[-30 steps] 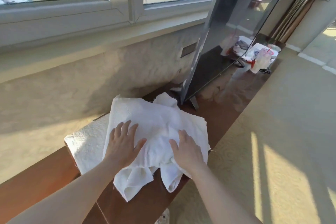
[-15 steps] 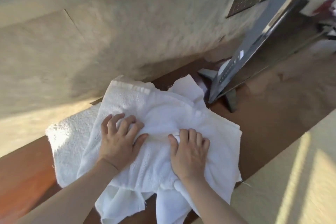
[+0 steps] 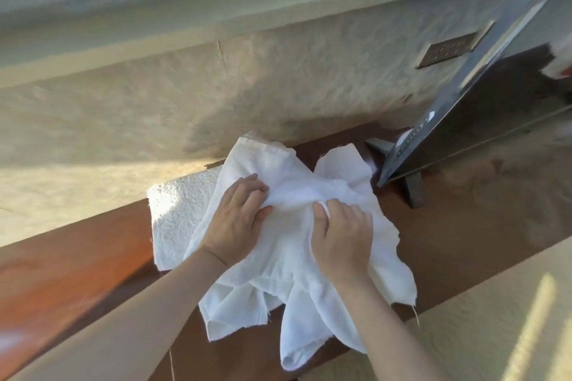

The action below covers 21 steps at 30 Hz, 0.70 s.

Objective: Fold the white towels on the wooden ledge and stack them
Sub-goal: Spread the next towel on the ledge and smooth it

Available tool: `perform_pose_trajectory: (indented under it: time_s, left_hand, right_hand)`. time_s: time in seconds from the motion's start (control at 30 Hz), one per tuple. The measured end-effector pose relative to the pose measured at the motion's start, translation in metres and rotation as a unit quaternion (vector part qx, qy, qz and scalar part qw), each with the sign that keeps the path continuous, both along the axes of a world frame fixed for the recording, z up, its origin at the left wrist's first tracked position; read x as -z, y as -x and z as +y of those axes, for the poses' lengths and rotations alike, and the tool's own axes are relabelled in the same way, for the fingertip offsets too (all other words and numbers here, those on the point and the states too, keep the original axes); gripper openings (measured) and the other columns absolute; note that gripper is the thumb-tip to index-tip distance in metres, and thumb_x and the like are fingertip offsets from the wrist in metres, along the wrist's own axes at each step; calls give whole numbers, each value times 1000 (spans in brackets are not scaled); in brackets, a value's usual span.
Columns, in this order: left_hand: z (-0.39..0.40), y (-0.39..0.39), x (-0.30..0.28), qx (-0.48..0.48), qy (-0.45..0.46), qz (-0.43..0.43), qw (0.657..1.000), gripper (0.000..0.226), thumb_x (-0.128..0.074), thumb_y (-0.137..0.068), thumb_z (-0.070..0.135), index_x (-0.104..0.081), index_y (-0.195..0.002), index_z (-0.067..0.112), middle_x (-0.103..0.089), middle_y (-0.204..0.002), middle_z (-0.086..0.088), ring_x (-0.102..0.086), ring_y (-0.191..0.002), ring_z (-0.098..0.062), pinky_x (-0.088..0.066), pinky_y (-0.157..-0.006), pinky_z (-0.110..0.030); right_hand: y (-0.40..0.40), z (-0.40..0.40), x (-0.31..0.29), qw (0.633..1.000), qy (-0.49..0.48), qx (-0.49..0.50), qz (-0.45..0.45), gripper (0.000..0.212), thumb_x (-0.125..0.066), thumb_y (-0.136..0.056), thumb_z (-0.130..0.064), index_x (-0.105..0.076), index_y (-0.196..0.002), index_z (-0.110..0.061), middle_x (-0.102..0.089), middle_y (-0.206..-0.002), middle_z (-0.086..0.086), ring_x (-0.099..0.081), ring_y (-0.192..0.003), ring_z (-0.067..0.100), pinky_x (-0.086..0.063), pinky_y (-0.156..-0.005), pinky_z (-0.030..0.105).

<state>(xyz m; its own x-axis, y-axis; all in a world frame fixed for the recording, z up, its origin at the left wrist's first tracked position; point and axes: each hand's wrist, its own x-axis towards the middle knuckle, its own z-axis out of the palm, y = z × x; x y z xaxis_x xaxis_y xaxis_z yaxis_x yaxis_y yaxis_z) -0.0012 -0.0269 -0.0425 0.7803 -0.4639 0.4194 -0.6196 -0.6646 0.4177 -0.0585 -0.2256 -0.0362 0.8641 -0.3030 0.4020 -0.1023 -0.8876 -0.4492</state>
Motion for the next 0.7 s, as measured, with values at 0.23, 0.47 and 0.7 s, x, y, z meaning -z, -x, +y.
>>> perform_pose_trajectory:
  time_s: [0.23,0.47,0.7]
  left_hand:
    - [88,39,-77,-85,96,13,992,18,-37,-102,29,-49,-106,17,-59,-94,-5,-51,-83,-22,-36,-72,-25]
    - [254,136,-105,-189,83,4,978,51,-24,-97,48,-56,-100,9,-57,-82,2,-50,-70,-28,-41,-61,-37]
    - [436,236,-101,-240,-23,-47,969,31,-40,-98,34,-47,-77,12,-49,-61,-2,-49,-53,-36,-42,-43,-39]
  right_hand:
    - [9,91,-79,989,-2,-88,-120,44,-43,-103,-38,-33,-65,-20,-37,-53,-3,-37,-53,21,-34,-53,32]
    - [67,243,-115,973,30,-184,-139,49,-47,-98,-44,-43,-58,-16,-48,-52,1,-48,-51,26,-39,-49,31]
    - [123,407,-95,949,46,-303,-79,49,-40,-95,-50,-42,-59,-17,-51,-54,-1,-51,-53,27,-33,-49,28]
